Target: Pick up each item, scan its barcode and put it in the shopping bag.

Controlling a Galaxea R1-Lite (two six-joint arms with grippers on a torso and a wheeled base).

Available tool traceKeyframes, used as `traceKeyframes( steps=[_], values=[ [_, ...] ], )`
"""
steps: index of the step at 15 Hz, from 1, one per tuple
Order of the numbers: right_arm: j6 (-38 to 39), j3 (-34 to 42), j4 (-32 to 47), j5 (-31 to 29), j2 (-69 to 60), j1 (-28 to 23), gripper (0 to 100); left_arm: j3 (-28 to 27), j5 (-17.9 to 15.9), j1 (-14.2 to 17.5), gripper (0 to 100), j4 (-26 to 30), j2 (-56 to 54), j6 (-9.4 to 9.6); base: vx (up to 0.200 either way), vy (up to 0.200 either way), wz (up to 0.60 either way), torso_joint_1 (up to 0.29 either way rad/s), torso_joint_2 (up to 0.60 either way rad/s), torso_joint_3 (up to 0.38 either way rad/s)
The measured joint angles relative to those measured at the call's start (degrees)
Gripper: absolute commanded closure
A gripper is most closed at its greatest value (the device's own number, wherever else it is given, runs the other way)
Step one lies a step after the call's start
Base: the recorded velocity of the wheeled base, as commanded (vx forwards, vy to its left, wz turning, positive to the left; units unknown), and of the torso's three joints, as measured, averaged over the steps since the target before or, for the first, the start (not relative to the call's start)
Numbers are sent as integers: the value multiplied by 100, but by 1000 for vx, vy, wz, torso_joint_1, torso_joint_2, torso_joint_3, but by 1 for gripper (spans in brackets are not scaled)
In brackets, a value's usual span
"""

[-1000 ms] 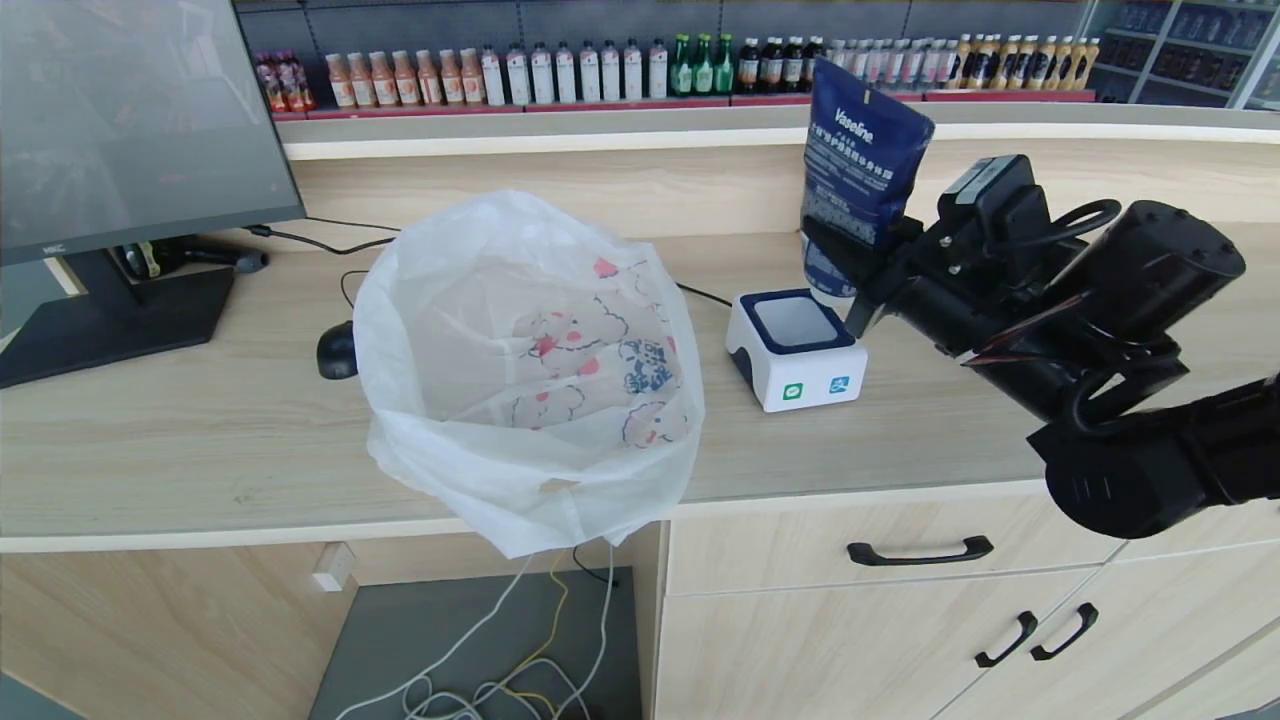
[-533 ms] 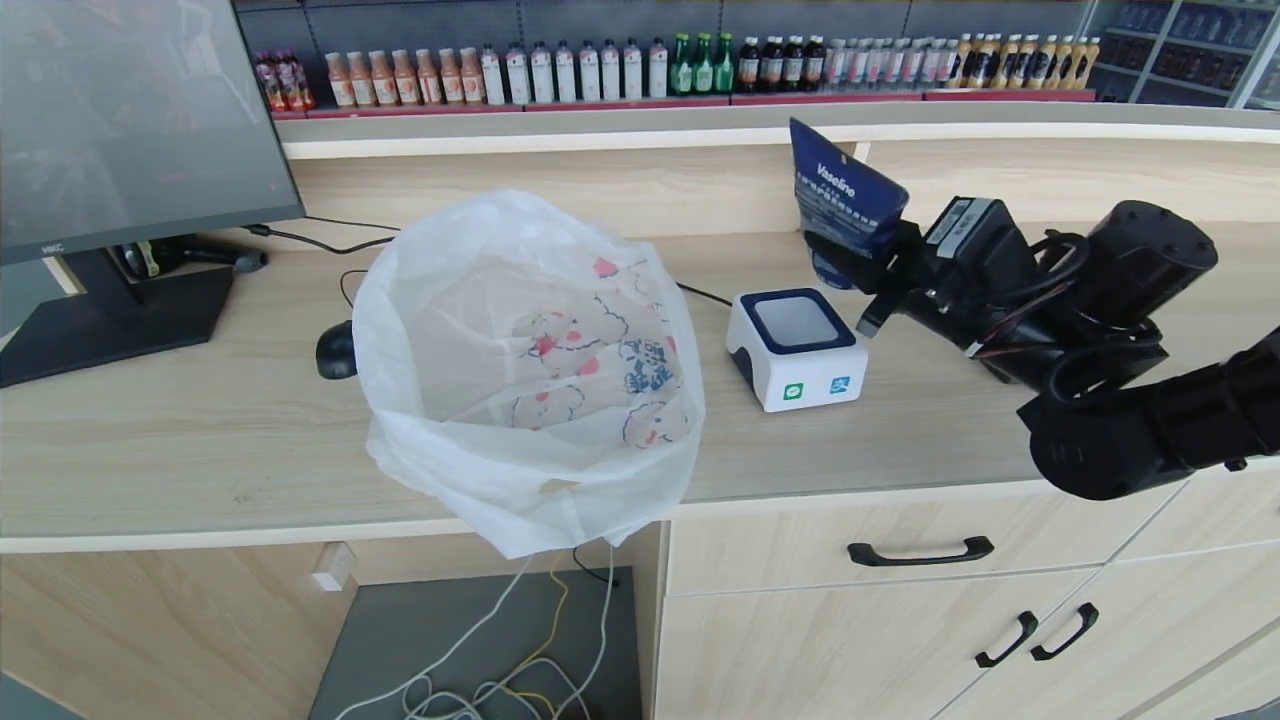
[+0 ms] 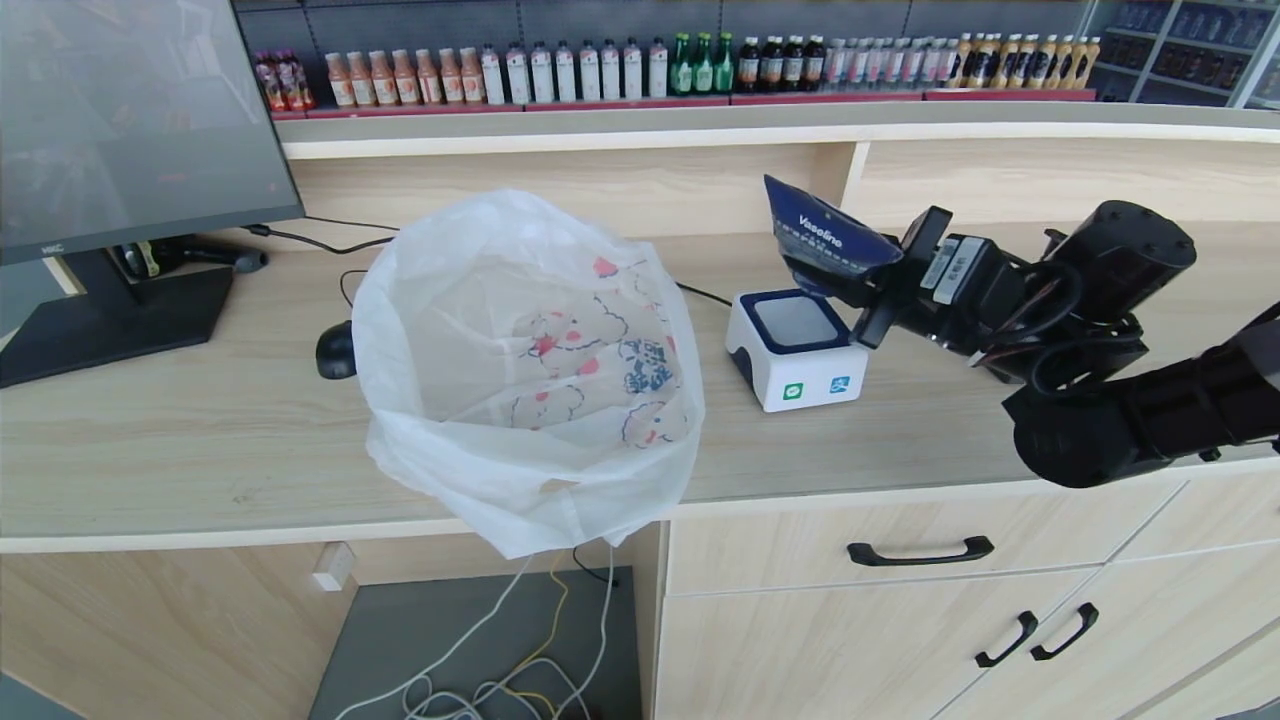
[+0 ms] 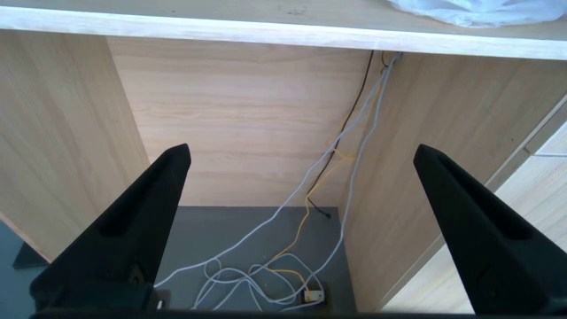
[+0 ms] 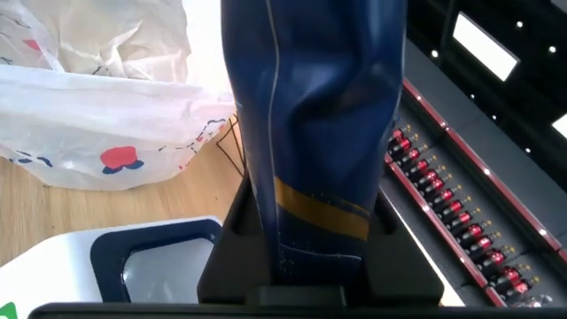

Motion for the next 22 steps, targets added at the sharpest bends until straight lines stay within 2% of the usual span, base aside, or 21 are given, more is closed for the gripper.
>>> traceKeyframes(
  steps=[11,22],
  values=[
    [-345,48,4,461,182,-165,100,0,0,5,0,0,0,0,0,0,0,0,0,0],
    [-466,352,4,450,171,-85,100,0,0,2,0,0,0,0,0,0,0,0,0,0]
  ],
)
